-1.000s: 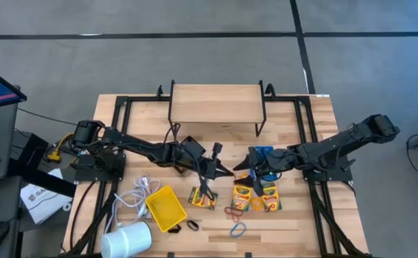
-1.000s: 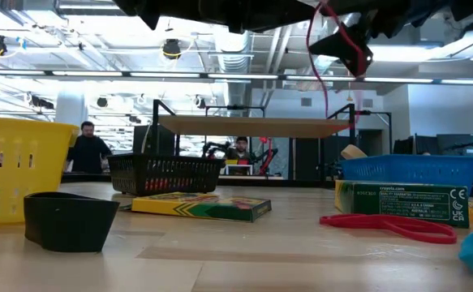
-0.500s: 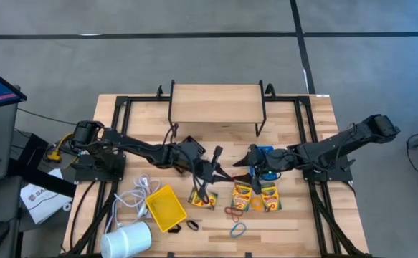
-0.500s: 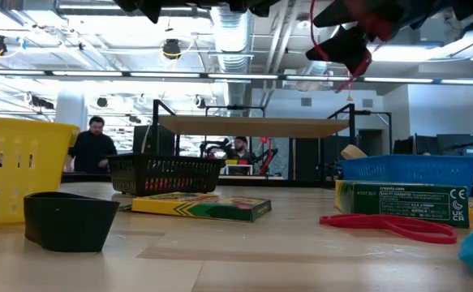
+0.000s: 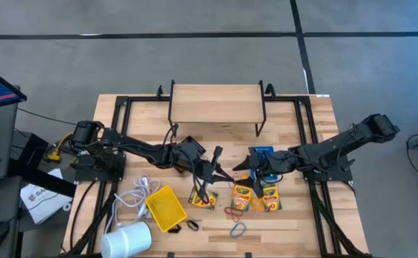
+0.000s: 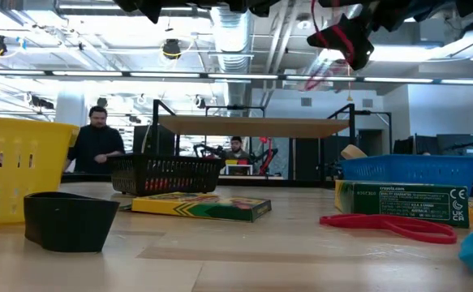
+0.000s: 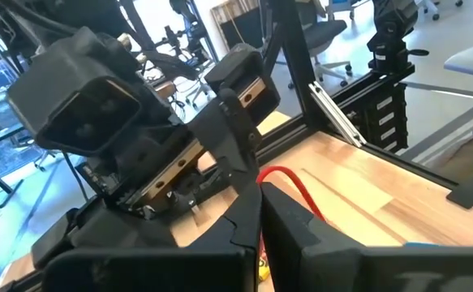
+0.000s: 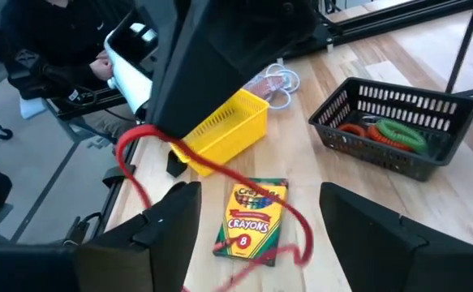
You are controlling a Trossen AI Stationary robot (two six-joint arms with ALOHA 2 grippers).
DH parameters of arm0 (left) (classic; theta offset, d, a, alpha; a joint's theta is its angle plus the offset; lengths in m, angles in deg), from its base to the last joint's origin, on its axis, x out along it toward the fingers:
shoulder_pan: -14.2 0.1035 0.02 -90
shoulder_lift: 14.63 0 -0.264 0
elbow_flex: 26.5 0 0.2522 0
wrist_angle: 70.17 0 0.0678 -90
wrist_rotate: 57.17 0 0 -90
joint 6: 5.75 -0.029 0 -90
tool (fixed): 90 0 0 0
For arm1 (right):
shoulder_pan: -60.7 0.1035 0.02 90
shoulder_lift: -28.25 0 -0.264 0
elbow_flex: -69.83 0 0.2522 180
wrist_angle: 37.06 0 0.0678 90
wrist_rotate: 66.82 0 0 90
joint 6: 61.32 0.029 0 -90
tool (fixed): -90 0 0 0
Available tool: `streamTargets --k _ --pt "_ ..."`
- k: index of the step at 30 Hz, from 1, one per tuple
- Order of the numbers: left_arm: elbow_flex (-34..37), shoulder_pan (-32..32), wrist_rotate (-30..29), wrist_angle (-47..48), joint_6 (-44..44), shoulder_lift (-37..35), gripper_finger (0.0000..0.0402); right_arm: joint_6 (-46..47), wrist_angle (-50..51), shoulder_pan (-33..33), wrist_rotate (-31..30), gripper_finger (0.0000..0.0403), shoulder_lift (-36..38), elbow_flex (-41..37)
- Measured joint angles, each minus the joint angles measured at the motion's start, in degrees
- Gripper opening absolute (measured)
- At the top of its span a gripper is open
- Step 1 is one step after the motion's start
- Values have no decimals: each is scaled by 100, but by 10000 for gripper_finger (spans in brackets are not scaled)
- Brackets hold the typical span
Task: Pick & Place Office Desk Supplies
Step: Put the red rubber band into the blue bin
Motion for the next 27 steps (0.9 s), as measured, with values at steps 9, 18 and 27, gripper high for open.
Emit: streamTargets --k 9,18,27 --pt "0 5 4 -297 -9 0 1 0 -48 0 0 249 -2 0" --pt "0 5 4 -304 -11 0 1 0 -373 -4 0 249 -61 0" --pt "0 5 4 -341 -11 0 1 -2 -837 -16 38 249 -820 0"
